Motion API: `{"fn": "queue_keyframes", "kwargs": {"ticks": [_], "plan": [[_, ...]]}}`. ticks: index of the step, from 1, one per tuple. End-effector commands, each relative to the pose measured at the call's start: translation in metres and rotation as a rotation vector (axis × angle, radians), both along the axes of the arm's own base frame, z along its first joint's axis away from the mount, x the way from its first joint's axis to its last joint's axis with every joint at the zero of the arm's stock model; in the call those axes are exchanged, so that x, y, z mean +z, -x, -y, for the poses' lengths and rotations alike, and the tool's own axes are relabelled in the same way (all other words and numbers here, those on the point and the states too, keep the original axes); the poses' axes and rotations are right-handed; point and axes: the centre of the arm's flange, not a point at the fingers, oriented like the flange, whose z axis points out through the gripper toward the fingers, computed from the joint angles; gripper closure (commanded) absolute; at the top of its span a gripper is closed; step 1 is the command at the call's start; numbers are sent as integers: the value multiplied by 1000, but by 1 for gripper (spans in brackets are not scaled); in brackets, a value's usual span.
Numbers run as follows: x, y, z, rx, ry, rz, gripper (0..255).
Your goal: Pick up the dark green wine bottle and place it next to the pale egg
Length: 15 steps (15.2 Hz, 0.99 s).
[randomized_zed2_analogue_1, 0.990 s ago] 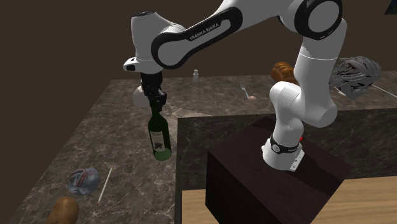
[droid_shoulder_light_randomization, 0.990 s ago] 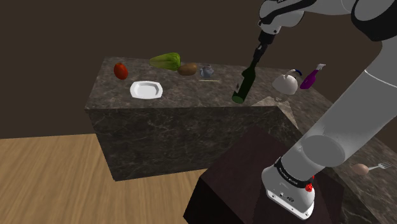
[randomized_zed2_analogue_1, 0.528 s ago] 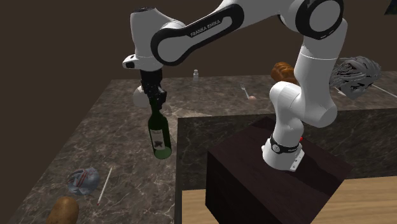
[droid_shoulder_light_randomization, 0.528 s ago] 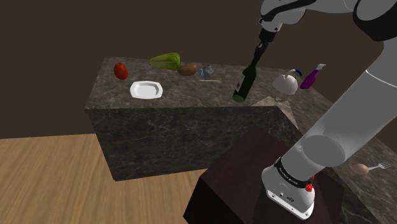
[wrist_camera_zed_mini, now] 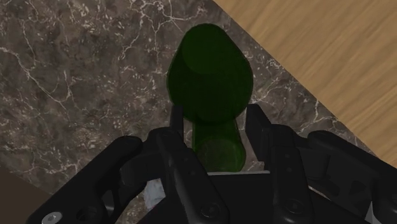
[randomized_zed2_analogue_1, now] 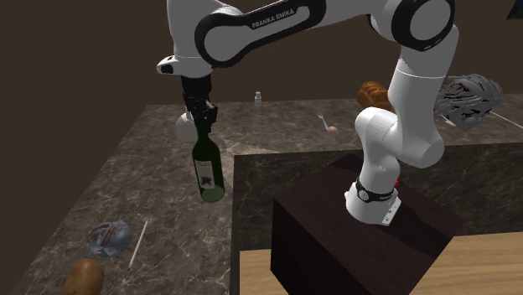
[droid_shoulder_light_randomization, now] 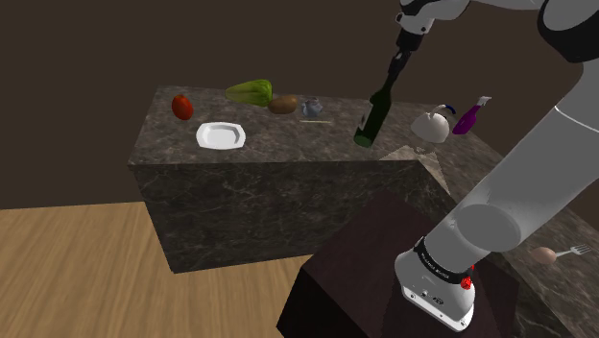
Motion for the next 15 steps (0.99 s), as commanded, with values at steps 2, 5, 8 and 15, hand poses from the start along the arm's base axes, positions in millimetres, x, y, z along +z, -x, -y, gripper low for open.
{"fn": "queue_keyframes", "kwargs": {"ticks": [2,5,8,15], "plan": [[16,1,0,0,0,0,255],[32,1,0,0,0,0,255],[48,1,0,0,0,0,255],[71,27,6,0,0,0,255]]}}
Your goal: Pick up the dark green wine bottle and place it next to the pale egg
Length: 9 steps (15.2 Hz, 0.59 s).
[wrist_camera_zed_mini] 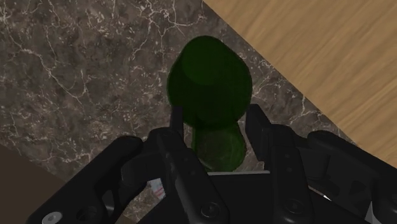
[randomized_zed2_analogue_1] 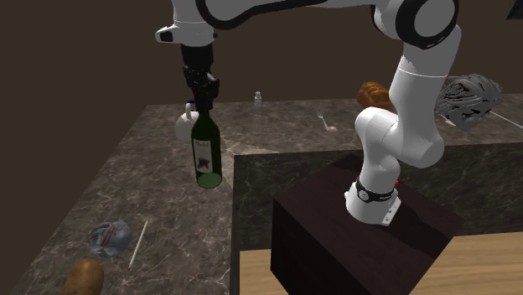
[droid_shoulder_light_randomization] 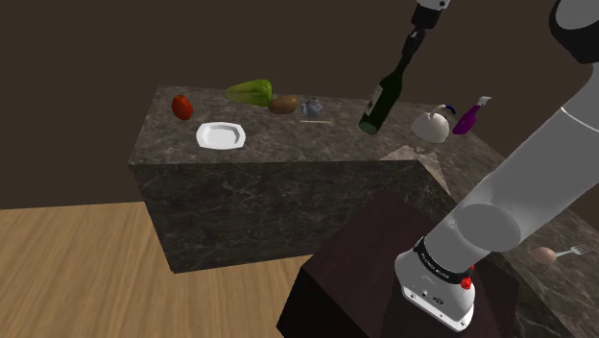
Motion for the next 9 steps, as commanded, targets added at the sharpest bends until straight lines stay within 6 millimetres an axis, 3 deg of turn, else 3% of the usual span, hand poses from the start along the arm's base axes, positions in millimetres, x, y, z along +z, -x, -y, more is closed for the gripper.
{"fn": "queue_keyframes", "kwargs": {"ticks": [1,9], "plan": [[2,23,5,0,0,0,255],[2,126,28,0,0,0,255]]}}
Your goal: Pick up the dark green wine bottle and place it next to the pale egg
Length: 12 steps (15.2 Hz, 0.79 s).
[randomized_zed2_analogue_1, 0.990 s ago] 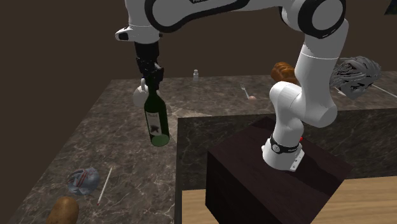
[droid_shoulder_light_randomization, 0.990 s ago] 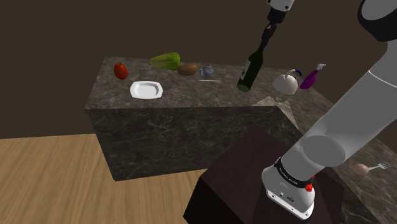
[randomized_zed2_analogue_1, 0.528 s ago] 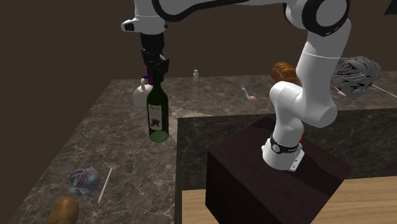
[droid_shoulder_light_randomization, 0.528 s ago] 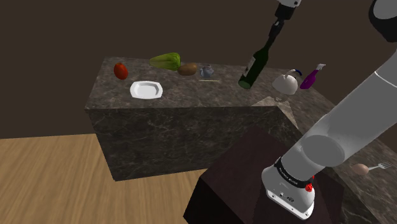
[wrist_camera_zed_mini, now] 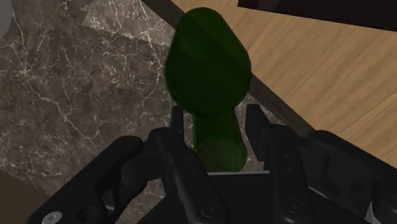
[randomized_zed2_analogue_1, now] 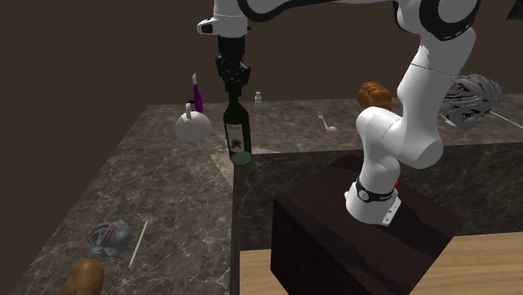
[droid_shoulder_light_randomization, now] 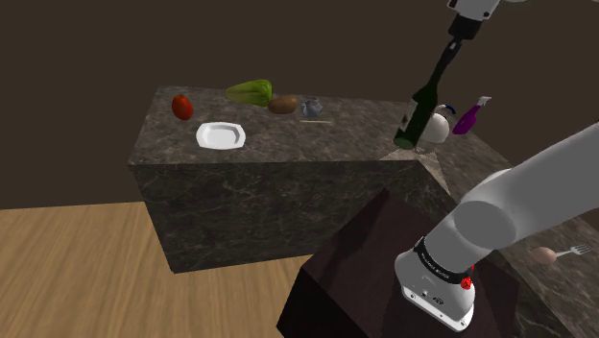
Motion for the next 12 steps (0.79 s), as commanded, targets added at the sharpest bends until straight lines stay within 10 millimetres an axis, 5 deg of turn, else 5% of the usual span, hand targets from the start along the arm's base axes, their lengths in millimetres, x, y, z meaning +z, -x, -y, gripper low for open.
{"fn": "queue_keyframes", "kwargs": {"ticks": [1,12], "plan": [[-1,25,5,2,0,0,255],[0,167,36,2,0,0,255]]}}
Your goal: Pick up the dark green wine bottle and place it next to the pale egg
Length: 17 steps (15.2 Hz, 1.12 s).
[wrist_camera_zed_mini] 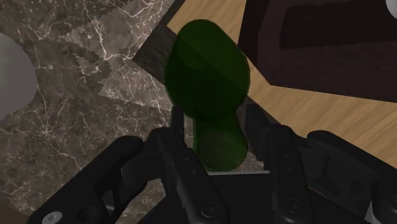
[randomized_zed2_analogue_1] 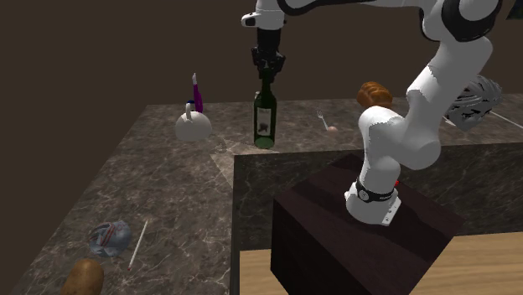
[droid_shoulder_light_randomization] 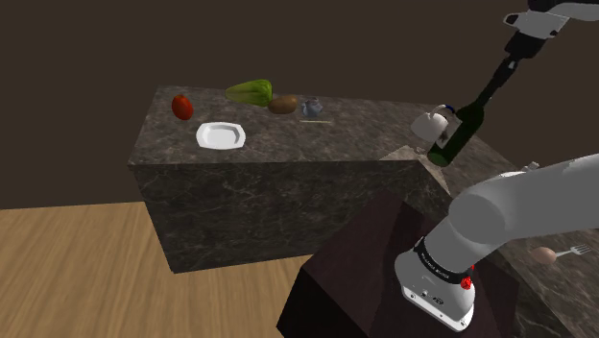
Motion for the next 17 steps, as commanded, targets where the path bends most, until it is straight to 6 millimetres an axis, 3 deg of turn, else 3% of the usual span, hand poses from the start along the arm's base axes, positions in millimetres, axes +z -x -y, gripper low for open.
{"fn": "queue_keyframes", "kwargs": {"ticks": [1,17], "plan": [[0,23,7,1,0,0,255],[1,229,52,1,0,0,255]]}}
